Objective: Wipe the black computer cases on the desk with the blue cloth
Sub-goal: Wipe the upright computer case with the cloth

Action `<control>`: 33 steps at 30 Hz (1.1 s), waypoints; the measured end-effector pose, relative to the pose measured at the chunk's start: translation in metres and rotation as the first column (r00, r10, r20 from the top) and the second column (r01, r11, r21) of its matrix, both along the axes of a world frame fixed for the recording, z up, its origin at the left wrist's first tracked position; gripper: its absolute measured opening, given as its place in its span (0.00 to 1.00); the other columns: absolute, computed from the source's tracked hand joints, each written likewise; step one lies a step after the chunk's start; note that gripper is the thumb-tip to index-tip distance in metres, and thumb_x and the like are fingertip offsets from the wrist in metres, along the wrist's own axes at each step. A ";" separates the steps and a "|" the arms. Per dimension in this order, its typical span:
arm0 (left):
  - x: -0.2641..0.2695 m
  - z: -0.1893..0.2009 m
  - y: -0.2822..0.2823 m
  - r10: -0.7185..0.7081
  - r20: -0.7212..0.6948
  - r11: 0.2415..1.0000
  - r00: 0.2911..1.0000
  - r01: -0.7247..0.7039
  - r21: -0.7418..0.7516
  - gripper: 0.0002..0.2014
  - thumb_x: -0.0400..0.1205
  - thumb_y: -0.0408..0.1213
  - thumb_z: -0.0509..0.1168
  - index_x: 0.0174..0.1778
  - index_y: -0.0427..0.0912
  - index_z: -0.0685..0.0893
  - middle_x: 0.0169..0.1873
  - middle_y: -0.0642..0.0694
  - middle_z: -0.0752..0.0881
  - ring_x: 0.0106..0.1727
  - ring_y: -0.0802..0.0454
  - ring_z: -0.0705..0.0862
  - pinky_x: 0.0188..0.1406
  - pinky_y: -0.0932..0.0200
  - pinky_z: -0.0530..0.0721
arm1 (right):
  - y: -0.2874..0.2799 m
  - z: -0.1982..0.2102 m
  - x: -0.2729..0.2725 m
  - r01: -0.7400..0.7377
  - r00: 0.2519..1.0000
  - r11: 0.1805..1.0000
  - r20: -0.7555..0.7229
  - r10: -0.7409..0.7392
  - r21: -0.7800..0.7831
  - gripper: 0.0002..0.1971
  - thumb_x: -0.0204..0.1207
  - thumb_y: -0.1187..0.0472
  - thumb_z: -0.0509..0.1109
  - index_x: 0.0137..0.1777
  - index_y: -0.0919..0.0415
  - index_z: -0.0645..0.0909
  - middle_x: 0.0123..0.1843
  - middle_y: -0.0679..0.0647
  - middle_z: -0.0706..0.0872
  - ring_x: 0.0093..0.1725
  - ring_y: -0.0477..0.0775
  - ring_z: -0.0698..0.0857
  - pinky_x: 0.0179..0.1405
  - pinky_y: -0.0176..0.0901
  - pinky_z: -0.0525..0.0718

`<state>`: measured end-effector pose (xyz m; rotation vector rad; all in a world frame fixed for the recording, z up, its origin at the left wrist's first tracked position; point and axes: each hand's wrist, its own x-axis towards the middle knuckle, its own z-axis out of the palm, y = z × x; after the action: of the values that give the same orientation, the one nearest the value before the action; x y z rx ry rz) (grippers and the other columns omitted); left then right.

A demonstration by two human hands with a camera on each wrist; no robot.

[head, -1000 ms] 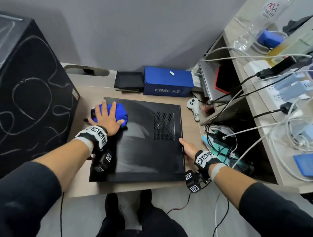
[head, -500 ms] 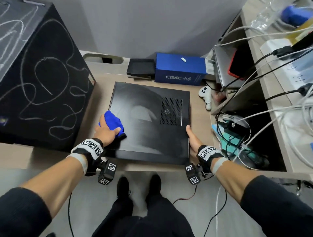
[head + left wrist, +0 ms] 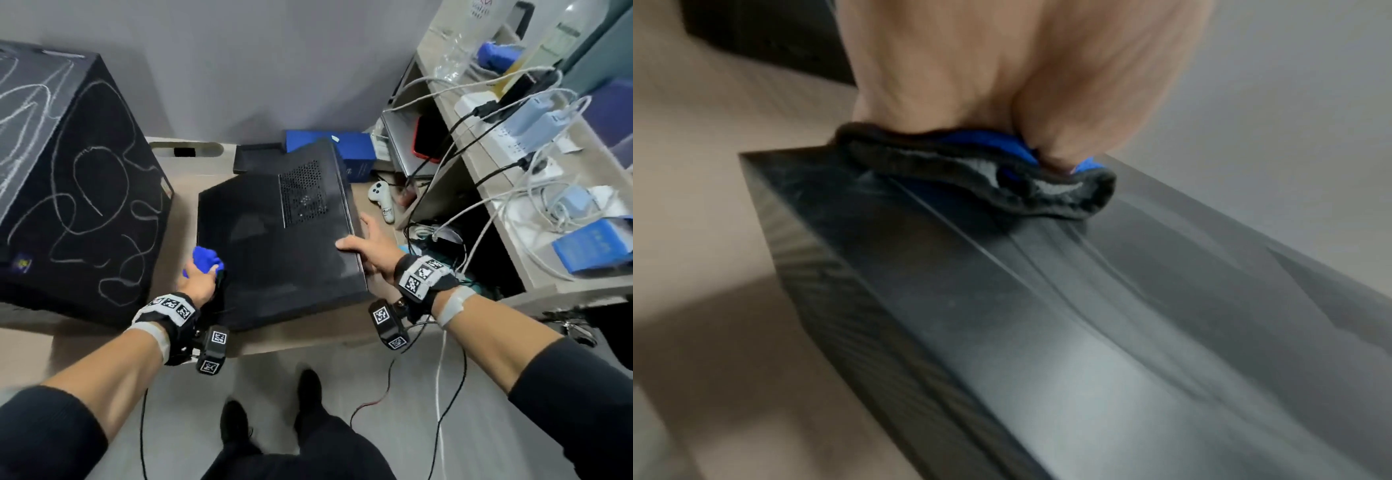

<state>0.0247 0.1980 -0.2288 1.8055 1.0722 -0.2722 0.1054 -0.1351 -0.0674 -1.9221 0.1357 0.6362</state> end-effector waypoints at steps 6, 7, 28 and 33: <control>0.027 -0.036 -0.047 -0.122 0.079 0.955 0.989 0.139 -0.264 0.47 0.68 0.69 0.62 0.82 0.50 0.61 0.76 0.33 0.74 0.73 0.29 0.77 0.72 0.31 0.77 | 0.034 0.085 -0.012 0.054 0.974 0.965 0.228 0.006 -0.258 0.53 0.52 0.38 0.83 0.79 0.43 0.65 0.68 0.49 0.79 0.67 0.53 0.79 0.70 0.49 0.77; 0.038 -0.044 -0.056 -0.126 0.128 0.934 0.984 0.161 -0.320 0.47 0.69 0.67 0.62 0.82 0.49 0.61 0.76 0.34 0.74 0.74 0.29 0.77 0.71 0.30 0.77 | 0.040 0.094 -0.014 0.063 0.971 0.935 0.239 0.023 -0.348 0.56 0.46 0.32 0.79 0.79 0.38 0.63 0.71 0.53 0.78 0.69 0.57 0.77 0.71 0.52 0.77; 0.164 0.133 -0.113 -0.175 0.509 0.761 0.843 0.444 -0.473 0.60 0.60 0.77 0.59 0.88 0.63 0.45 0.86 0.56 0.59 0.85 0.54 0.63 0.85 0.45 0.62 | 0.072 0.124 -0.017 0.156 0.953 0.778 0.300 0.044 -0.609 0.54 0.56 0.30 0.76 0.83 0.39 0.57 0.72 0.67 0.69 0.74 0.68 0.65 0.73 0.57 0.67; 0.199 0.111 -0.124 -0.231 0.462 0.693 0.857 0.478 -0.540 0.64 0.53 0.87 0.64 0.86 0.64 0.56 0.75 0.49 0.80 0.70 0.46 0.83 0.75 0.42 0.77 | 0.065 0.133 0.000 0.152 0.950 0.760 0.306 0.065 -0.632 0.52 0.59 0.33 0.77 0.82 0.41 0.58 0.70 0.65 0.65 0.73 0.69 0.63 0.71 0.56 0.69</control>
<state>0.2237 0.0743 -0.1178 1.3346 0.2728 -0.4619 0.1058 -0.0699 0.0655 -2.6662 0.2228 0.2434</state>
